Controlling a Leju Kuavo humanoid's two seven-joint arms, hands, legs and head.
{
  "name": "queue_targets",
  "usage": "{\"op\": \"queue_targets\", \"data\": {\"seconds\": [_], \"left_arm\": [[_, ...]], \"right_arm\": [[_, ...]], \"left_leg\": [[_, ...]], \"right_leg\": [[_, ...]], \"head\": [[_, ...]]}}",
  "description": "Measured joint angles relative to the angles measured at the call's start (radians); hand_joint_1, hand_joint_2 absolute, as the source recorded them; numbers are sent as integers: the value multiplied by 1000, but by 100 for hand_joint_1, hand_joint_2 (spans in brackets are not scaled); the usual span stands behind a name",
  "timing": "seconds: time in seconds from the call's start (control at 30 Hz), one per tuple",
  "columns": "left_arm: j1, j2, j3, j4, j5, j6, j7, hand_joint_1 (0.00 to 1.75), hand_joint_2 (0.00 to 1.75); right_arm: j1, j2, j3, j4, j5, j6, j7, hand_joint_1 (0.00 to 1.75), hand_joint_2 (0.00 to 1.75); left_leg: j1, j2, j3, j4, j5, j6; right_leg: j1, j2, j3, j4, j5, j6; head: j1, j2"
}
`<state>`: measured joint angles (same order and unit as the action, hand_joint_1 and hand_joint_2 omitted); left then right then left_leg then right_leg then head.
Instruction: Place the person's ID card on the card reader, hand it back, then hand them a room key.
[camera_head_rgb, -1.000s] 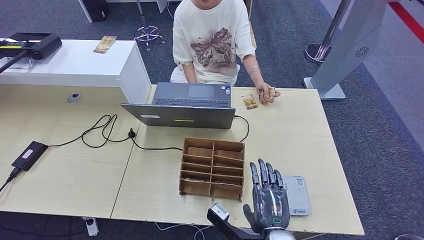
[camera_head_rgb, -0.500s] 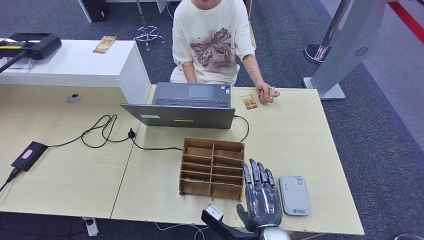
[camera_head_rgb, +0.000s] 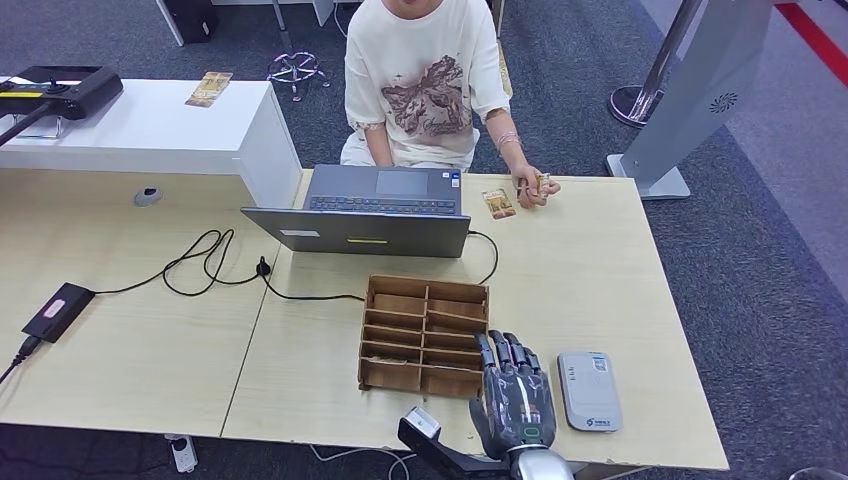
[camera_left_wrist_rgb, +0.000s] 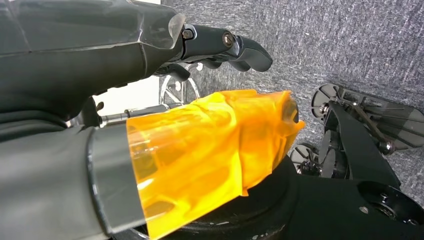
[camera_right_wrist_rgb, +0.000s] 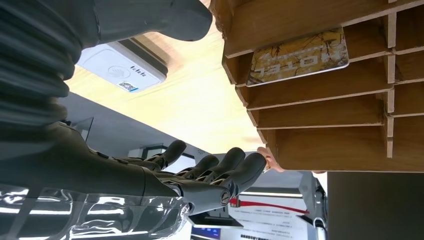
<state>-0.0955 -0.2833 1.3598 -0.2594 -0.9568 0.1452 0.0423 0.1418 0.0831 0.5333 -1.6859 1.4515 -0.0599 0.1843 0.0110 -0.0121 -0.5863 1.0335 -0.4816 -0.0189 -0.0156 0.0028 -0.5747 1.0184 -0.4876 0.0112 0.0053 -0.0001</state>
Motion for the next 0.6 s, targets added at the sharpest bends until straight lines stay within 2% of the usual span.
{"op": "queue_targets", "data": {"seconds": [0.17,0.6], "left_arm": [[0,1,-1,0,-3,-1,0,0,0],[0,2,-4,0,-5,-9,-1,0,0]], "right_arm": [[-2,2,0,12,2,0,-3,52,175],[-25,10,2,44,5,0,-10,60,175]], "left_leg": [[0,0,0,0,0,0],[0,0,0,0,0,0]], "right_leg": [[0,0,0,0,0,0],[0,0,0,0,0,0]], "head": [[0,0],[0,0]]}}
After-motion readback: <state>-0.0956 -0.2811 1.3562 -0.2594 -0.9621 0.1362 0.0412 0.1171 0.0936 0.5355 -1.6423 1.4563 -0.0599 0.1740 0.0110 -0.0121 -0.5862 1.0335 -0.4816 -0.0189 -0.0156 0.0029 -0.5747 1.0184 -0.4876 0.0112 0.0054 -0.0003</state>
